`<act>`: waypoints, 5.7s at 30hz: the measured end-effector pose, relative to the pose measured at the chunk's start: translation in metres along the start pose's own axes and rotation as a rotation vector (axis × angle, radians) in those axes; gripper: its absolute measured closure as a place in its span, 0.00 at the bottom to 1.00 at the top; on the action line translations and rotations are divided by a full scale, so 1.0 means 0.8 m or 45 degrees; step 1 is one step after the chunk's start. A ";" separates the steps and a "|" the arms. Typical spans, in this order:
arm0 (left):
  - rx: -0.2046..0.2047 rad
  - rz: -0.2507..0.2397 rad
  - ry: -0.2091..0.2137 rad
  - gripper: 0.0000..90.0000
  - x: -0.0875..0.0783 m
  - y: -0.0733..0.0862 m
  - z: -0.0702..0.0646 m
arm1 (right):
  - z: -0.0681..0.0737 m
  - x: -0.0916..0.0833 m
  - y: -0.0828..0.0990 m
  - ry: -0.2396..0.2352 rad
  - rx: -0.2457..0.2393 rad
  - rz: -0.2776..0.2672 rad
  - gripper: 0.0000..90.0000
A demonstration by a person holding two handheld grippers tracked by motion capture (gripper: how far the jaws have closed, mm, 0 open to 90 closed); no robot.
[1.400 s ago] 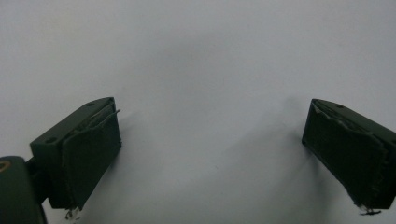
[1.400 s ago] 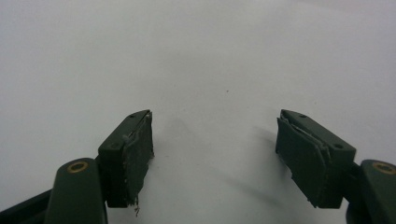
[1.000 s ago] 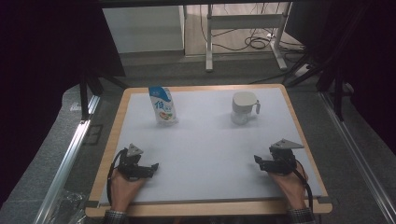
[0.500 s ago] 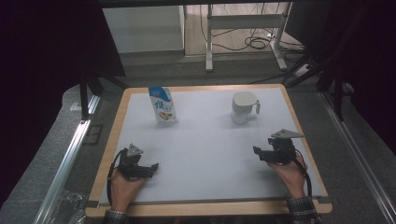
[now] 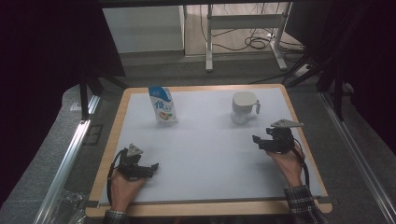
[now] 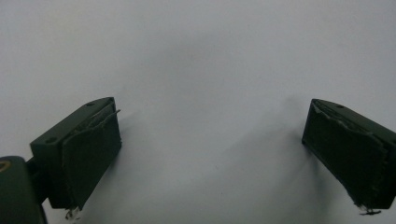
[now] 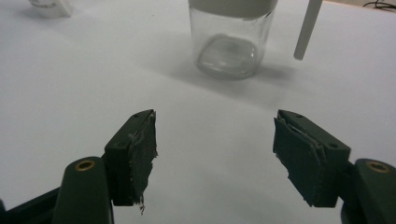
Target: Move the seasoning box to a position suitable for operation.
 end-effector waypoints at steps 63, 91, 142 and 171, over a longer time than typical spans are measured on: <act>-0.002 -0.003 0.001 0.04 0.000 0.000 0.000 | -0.073 0.093 -0.094 0.216 0.105 -0.067 0.61; -0.002 -0.003 0.002 0.04 0.000 0.000 0.000 | -0.071 0.126 -0.105 0.296 0.044 -0.138 0.86; -0.002 -0.003 0.001 0.04 0.000 0.000 0.000 | -0.017 0.047 -0.056 0.144 0.048 -0.206 0.90; -0.001 -0.001 0.001 0.04 0.000 0.000 0.000 | 0.035 0.004 0.029 0.138 0.041 -0.192 0.90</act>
Point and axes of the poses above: each handheld gripper's, and its own axes: x roughly forward along the jaws, y roughly out of its underside, z roughly to its left, the point moved 10 cm from there along x, roughly forward along the jaws, and after that the axes turned 15 degrees about x, right-handed, at the moved point
